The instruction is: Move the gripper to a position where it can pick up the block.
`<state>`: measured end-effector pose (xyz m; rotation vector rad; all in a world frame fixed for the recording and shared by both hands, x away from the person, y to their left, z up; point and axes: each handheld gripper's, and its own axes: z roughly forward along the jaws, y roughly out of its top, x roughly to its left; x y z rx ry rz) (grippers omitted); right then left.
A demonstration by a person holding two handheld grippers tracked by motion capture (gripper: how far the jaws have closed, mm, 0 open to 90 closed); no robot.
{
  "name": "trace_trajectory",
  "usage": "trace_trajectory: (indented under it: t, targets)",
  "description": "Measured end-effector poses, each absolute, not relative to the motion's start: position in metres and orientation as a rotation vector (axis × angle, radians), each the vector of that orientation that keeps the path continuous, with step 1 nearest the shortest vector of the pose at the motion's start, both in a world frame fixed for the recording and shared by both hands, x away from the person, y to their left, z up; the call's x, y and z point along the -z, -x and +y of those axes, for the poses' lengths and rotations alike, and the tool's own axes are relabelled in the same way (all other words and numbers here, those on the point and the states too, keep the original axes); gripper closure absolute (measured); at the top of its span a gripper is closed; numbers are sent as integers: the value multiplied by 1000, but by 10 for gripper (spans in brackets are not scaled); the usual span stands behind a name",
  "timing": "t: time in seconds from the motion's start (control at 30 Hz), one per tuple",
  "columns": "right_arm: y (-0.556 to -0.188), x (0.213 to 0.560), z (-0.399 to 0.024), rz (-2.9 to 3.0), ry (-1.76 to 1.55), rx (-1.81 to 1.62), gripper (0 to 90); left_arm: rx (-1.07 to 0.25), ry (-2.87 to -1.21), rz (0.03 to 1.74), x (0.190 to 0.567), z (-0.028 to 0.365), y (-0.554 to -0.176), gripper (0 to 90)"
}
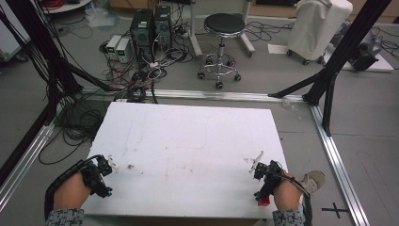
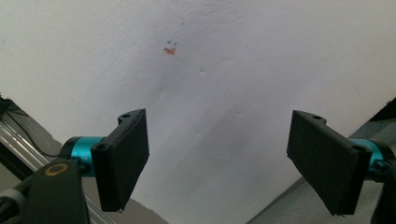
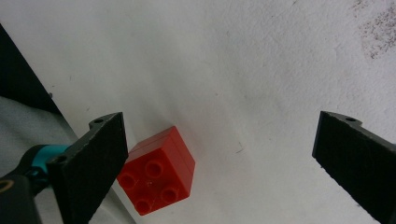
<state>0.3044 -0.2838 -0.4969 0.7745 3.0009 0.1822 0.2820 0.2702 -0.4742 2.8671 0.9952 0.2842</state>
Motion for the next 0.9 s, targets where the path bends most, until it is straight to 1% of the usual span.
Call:
trace_trajectory:
  t: [0.9]
  targets:
    - [-304,495,-283,2999,-776,-202,26,-315,-2861,990,472,269,-281,212]
